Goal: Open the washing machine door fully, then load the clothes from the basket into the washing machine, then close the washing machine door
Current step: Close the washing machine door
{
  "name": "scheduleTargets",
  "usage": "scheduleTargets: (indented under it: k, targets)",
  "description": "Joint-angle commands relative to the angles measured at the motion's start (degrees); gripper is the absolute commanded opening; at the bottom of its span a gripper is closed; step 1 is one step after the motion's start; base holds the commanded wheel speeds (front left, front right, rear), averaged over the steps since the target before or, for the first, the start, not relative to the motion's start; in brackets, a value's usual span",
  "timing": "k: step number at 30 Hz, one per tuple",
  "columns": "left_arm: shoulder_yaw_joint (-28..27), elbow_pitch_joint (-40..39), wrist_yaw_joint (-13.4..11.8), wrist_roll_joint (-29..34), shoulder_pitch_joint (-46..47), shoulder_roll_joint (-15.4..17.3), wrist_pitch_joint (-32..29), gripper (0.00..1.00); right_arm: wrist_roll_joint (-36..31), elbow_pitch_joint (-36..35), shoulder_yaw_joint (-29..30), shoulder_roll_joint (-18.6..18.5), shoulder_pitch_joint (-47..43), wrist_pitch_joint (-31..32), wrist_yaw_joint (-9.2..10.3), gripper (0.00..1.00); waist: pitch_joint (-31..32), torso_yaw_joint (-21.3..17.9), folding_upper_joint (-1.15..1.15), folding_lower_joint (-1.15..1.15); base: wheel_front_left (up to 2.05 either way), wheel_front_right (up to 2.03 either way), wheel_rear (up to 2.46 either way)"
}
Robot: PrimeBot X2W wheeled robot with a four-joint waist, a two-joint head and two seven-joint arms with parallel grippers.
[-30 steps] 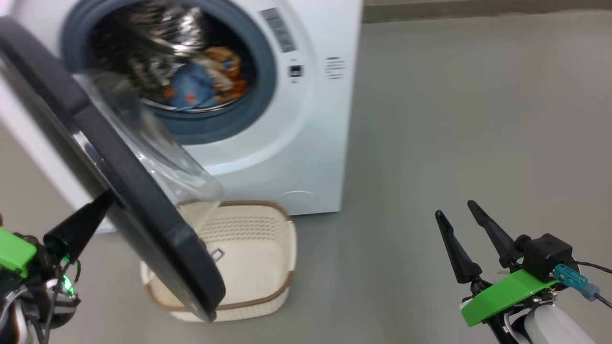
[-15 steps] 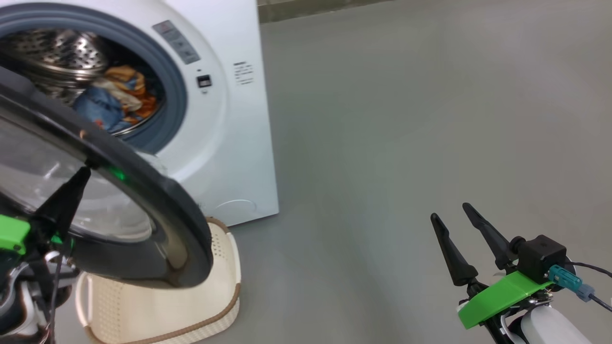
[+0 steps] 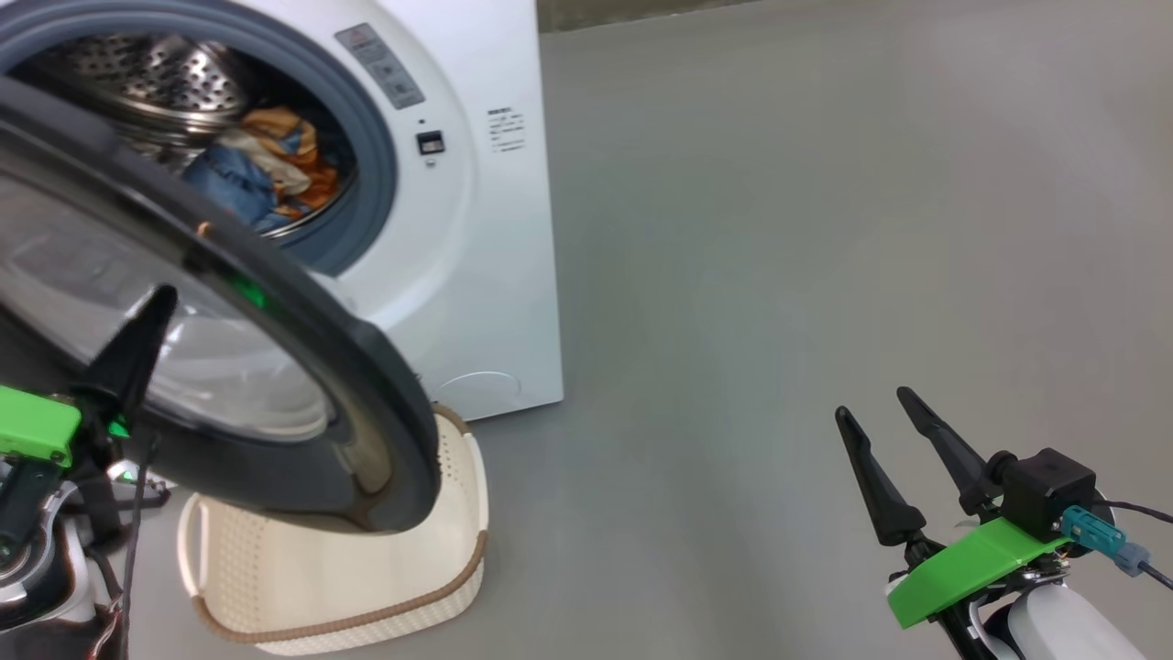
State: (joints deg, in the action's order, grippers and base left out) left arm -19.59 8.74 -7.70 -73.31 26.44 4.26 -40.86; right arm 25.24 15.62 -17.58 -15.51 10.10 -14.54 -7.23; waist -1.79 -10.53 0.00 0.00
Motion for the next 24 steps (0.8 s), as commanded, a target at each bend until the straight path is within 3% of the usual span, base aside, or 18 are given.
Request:
scheduleTargets:
  k: [1, 2, 3, 11, 17, 24]
  targets:
    - [-1.1, -2.8, 1.1, 1.3, 0.6, 2.0, 0.7, 0.34, 0.3, -1.1, -0.4, -1.0, 1.8, -0.5, -0.25, 1.0, 0.0, 1.1, 0.0, 0.0, 0.0, 0.0, 0.0]
    - [-0.8, -3.8, 2.2, 2.4, 0.1, 2.4, 1.5, 0.49, 0.3, -1.2, -0.4, -1.0, 1.8, -0.5, -0.25, 1.0, 0.0, 1.4, 0.0, 0.0, 0.0, 0.0, 0.0]
    - [-0.4, -4.7, 3.2, 3.8, -0.6, 2.8, 2.5, 0.97, 0.3, -1.2, -0.3, -1.1, 1.8, -0.5, -0.25, 1.0, 0.0, 1.8, 0.0, 0.0, 0.0, 0.0, 0.0]
    - [2.5, -7.7, 11.0, 14.1, -6.7, 4.9, 10.5, 1.0, 0.2, -1.2, 0.2, -1.3, 1.3, -0.5, -0.25, 1.0, 0.4, 3.8, 0.0, 0.0, 0.0, 0.0, 0.0]
    - [4.5, -9.7, 13.5, 21.6, -11.1, 4.6, 19.0, 1.0, 0.2, -1.5, 0.4, -1.7, 1.3, -0.5, -0.25, 1.0, 0.6, 4.3, 0.0, 0.0, 0.0, 0.0, 0.0]
    - [7.9, -10.2, 14.8, 28.9, -16.3, 4.3, 29.4, 1.0, 0.2, -2.1, 1.1, -2.0, 1.4, -0.5, -0.25, 1.0, -0.2, 4.1, 0.0, 0.0, 0.0, 0.0, 0.0]
